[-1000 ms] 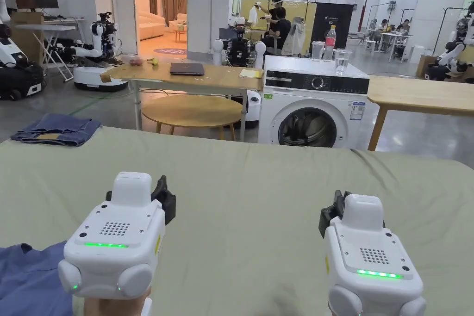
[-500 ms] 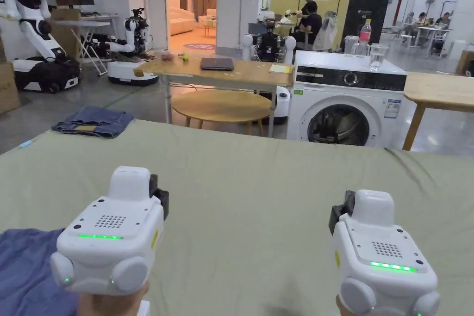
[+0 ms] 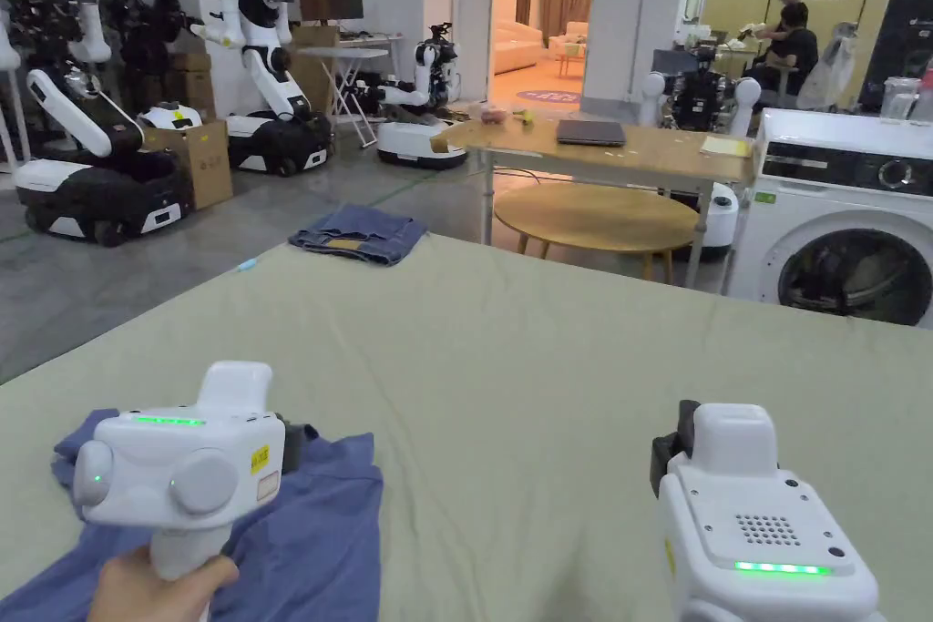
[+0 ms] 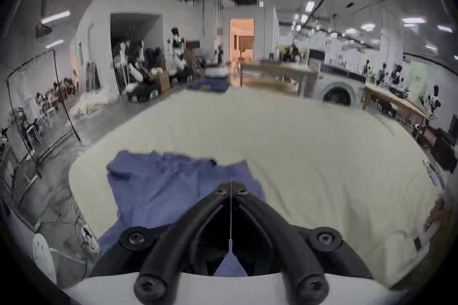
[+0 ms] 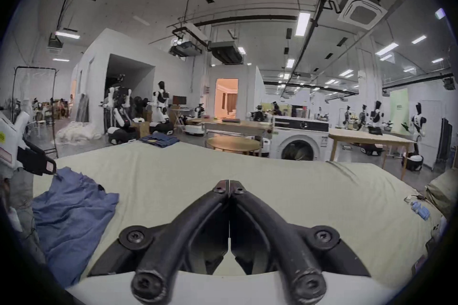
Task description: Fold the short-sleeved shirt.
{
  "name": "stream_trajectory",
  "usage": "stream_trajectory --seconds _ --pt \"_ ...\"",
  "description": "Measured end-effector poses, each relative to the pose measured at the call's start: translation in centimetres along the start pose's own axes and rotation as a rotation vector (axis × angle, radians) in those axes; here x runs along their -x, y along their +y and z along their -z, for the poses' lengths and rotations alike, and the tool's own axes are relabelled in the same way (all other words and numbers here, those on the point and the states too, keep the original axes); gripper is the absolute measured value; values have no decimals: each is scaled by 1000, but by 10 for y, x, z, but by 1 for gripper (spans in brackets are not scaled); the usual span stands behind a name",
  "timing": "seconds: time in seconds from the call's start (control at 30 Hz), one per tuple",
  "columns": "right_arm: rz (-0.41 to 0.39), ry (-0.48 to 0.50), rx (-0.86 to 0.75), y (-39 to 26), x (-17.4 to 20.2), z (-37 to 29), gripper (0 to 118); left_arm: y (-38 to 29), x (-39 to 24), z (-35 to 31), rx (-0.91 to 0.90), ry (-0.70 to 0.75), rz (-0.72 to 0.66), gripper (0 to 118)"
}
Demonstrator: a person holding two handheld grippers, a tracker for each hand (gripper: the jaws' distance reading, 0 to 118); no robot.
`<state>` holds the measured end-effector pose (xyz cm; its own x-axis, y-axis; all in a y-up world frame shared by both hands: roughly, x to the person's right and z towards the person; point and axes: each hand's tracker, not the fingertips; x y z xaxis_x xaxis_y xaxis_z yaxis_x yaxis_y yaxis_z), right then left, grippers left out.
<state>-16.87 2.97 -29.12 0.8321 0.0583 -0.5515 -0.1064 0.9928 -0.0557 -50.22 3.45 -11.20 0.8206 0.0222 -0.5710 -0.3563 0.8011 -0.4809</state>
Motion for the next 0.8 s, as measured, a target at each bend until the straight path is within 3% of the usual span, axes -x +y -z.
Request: stream_trajectory --seconds 0.03,0.13,0.17,0.2,0.23,0.33,0.5,0.67,0.8 --pt "-11 13 8 -2 2 2 0 -1 7 7 35 -15 4 5" --pt "-52 31 33 -8 5 7 0 -5 24 28 153 -66 -31 40" --pt "-59 34 41 -10 5 10 0 -6 28 36 186 -75 -48 61" --pt "-63 35 49 -12 4 11 0 -8 30 43 214 -64 -58 73" --pt "-66 35 57 -14 3 12 0 -9 31 50 241 -59 -56 70" --pt "-75 31 82 -19 -1 15 0 -17 33 75 281 -24 -39 78" --pt "-93 21 114 -26 -10 16 0 -41 36 126 452 -3 -44 78" --pt "-85 -1 140 -31 -20 19 0 -47 26 120 409 15 -22 72" --pt "-67 -11 157 -36 -24 19 0 -52 11 111 350 -17 80 21"
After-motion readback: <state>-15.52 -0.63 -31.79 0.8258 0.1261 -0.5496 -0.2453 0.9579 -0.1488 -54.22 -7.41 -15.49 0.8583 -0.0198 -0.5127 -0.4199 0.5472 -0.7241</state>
